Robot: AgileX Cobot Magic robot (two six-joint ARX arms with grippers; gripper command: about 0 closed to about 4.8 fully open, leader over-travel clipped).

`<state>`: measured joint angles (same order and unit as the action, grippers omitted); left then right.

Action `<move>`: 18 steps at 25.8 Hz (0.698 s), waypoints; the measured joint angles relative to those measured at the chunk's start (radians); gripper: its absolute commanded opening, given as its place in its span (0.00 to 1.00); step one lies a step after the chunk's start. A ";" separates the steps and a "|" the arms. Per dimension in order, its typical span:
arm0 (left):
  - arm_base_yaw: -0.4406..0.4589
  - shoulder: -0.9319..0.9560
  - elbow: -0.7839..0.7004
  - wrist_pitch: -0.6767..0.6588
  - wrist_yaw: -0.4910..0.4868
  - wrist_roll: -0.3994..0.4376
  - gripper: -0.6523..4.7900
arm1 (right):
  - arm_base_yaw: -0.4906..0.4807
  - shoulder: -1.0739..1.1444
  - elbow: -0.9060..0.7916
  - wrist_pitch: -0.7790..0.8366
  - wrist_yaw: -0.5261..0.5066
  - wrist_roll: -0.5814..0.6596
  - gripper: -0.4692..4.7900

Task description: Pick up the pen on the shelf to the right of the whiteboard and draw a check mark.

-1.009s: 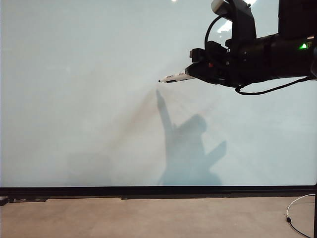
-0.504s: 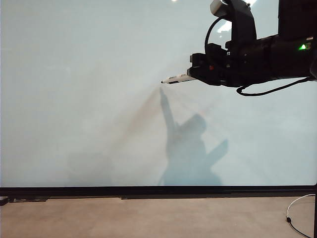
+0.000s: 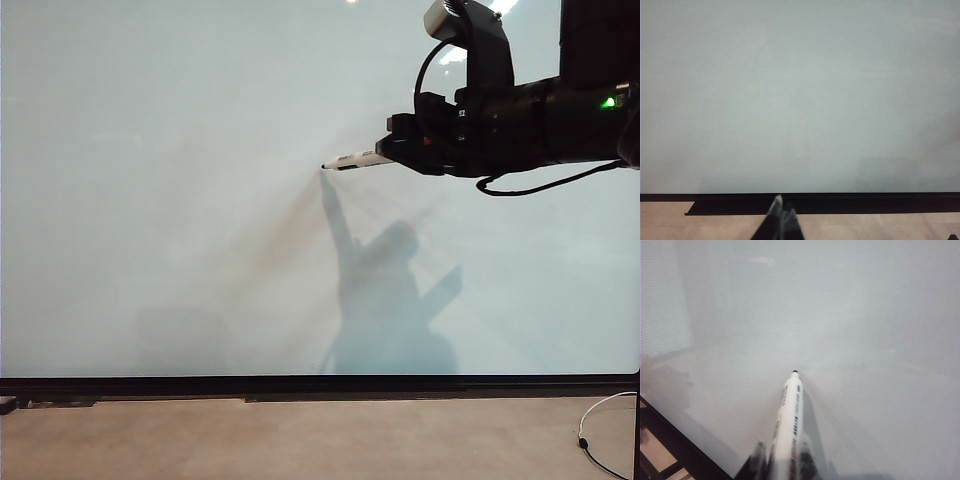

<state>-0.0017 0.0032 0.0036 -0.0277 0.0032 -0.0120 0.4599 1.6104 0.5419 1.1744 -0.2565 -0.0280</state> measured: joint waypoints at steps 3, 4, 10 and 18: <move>0.000 0.000 0.000 0.000 0.000 0.000 0.11 | 0.000 0.014 0.000 0.027 -0.001 0.000 0.08; 0.000 0.000 0.000 0.000 0.000 0.000 0.11 | -0.001 0.020 0.000 0.035 0.000 0.000 0.08; 0.000 0.000 0.000 0.000 0.000 0.000 0.11 | -0.001 0.026 0.000 0.040 0.021 0.001 0.08; 0.000 0.000 0.000 0.000 0.000 0.000 0.11 | 0.000 0.026 0.000 0.039 0.035 0.002 0.08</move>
<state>-0.0017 0.0032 0.0036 -0.0277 0.0032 -0.0120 0.4599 1.6360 0.5415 1.2137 -0.2211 -0.0261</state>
